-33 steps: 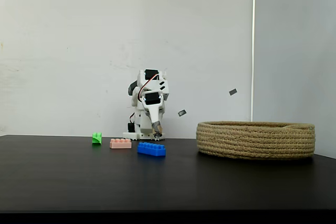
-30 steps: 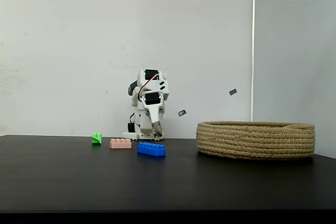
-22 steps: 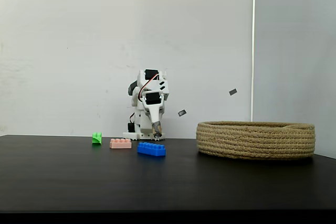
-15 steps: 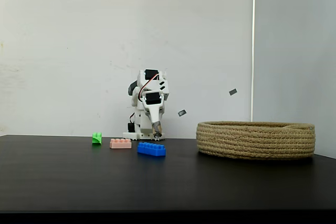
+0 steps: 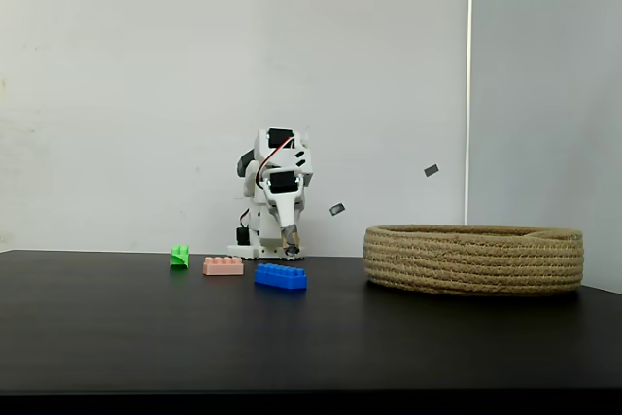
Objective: Place the lego blocks in the tray
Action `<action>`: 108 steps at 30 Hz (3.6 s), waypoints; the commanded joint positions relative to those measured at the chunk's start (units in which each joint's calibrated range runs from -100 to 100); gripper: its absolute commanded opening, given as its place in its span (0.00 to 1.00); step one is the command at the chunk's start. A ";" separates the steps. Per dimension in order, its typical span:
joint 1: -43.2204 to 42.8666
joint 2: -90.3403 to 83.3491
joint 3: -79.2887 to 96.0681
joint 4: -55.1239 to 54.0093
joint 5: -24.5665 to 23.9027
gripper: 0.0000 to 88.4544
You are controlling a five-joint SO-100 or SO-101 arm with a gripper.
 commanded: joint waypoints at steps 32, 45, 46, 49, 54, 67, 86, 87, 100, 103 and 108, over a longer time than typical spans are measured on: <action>2.87 -0.49 -1.63 -1.75 -0.68 0.04; 8.22 25.82 -19.33 -2.25 2.39 0.31; 9.05 27.71 -20.06 -2.67 2.98 0.32; 11.44 32.96 -22.79 -2.83 4.84 0.34; 15.07 45.42 -29.81 -3.67 7.08 0.36; 22.49 68.47 -41.21 -12.91 10.65 0.40; 23.48 82.65 -46.05 -19.33 14.16 0.42; 23.23 83.08 -46.14 -19.33 14.36 0.41; 23.15 85.06 -45.77 -26.57 15.19 0.24; 22.49 84.80 -45.41 -26.66 15.68 0.09; 21.25 83.69 -44.13 -26.91 16.41 0.00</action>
